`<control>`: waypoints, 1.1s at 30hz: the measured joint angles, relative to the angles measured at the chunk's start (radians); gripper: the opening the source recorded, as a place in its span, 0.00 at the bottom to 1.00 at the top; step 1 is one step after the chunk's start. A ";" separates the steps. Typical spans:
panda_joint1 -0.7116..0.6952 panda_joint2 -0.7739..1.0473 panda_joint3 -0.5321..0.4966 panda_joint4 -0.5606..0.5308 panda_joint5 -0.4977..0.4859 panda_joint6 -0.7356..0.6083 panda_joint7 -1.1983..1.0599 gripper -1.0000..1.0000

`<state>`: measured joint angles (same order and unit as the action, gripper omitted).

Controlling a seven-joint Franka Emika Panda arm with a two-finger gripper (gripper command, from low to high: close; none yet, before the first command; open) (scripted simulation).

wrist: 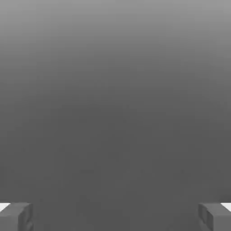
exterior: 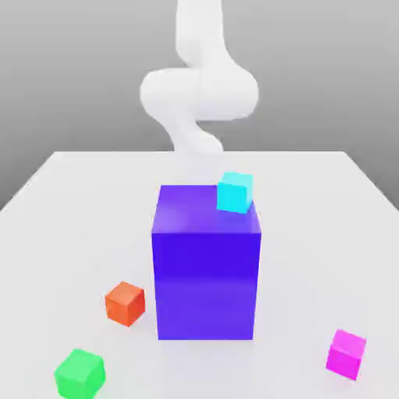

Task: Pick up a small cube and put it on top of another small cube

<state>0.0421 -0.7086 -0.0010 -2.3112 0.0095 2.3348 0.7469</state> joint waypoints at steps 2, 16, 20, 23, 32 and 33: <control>0.034 0.077 0.001 -0.009 0.009 0.029 -0.046 0.50; 0.208 0.586 0.068 -0.072 0.041 0.223 -0.326 0.50; 0.267 0.731 0.095 -0.090 0.017 0.279 -0.383 0.50; 0.291 0.841 0.106 -0.103 -0.017 0.320 -0.414 0.50; 0.363 1.158 0.078 -0.085 -0.122 0.508 -0.412 0.00; 0.363 1.158 0.078 -0.085 -0.122 0.508 -0.412 0.00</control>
<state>0.4048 0.4492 0.0767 -2.3963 -0.1124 2.8429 0.3348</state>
